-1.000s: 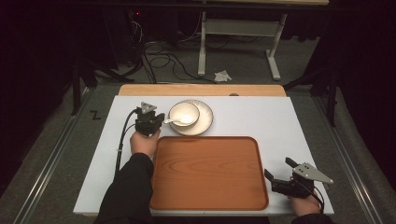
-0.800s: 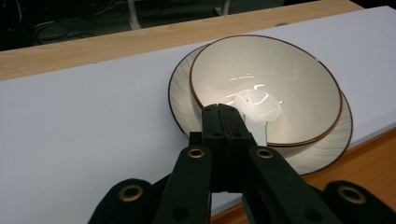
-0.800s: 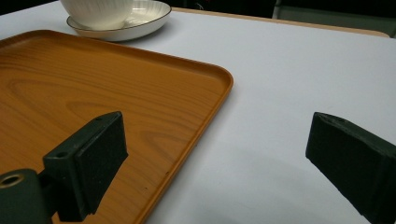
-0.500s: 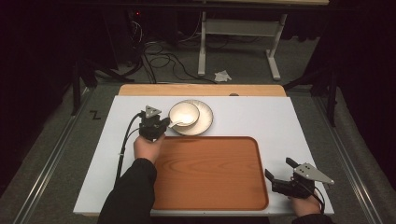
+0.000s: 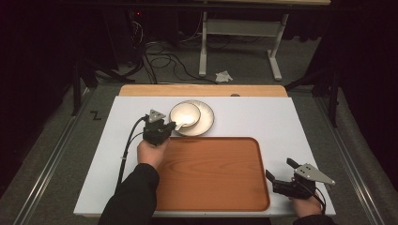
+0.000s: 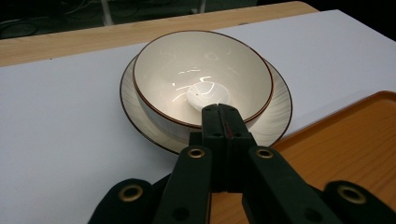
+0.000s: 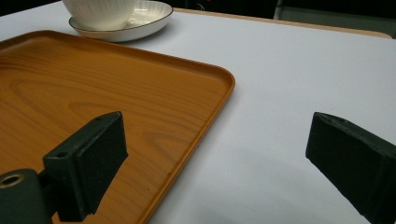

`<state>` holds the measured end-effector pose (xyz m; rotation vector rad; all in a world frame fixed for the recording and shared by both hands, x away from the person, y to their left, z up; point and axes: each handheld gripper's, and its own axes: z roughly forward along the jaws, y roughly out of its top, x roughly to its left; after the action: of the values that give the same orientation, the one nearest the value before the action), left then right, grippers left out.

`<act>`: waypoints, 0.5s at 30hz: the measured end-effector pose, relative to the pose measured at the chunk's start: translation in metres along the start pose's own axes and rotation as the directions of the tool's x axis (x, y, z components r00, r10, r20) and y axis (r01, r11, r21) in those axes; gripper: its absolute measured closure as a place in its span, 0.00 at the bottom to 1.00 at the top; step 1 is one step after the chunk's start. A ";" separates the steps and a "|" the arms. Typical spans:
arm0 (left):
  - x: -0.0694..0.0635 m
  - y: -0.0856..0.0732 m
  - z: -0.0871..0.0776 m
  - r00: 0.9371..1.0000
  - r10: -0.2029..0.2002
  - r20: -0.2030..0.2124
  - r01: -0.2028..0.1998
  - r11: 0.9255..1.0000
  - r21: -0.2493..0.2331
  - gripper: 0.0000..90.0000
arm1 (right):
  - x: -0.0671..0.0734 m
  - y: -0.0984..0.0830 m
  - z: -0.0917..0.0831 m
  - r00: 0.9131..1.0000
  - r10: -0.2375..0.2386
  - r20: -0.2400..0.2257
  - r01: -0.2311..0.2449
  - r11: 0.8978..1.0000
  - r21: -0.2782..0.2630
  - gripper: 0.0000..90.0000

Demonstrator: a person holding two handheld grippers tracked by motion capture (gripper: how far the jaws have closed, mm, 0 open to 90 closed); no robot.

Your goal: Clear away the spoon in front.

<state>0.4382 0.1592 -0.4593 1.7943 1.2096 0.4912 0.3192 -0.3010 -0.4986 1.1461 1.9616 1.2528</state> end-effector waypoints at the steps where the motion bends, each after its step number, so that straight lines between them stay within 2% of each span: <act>1: 0.000 0.000 0.000 1.000 -0.001 -0.001 0.001 1.000 -0.001 1.00 | 0.000 0.000 0.000 1.000 0.000 0.000 0.000 1.000 -0.001 0.07; 6: -0.003 0.001 -0.007 1.000 0.013 -0.012 -0.013 1.000 -0.006 1.00 | 0.000 0.000 0.000 1.000 0.001 -0.002 -0.001 1.000 -0.001 0.07; 9: -0.003 -0.001 -0.012 1.000 -0.006 -0.005 0.006 1.000 -0.022 1.00 | 0.000 0.000 0.000 1.000 -0.003 -0.003 0.003 1.000 -0.003 0.07; 13: -0.003 -0.005 -0.018 1.000 -0.031 0.004 0.031 0.999 -0.042 0.83 | 0.000 0.000 0.001 1.000 -0.009 -0.005 0.009 1.000 -0.003 0.07; 15: -0.003 -0.007 -0.020 0.999 -0.040 -0.005 0.040 0.998 -0.048 0.70 | 0.001 0.001 0.001 1.000 -0.009 -0.004 0.009 1.000 -0.001 0.07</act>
<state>0.4187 0.1661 -0.4538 1.7259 1.2260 0.4992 0.3197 -0.2998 -0.4985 1.1340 1.9664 1.2529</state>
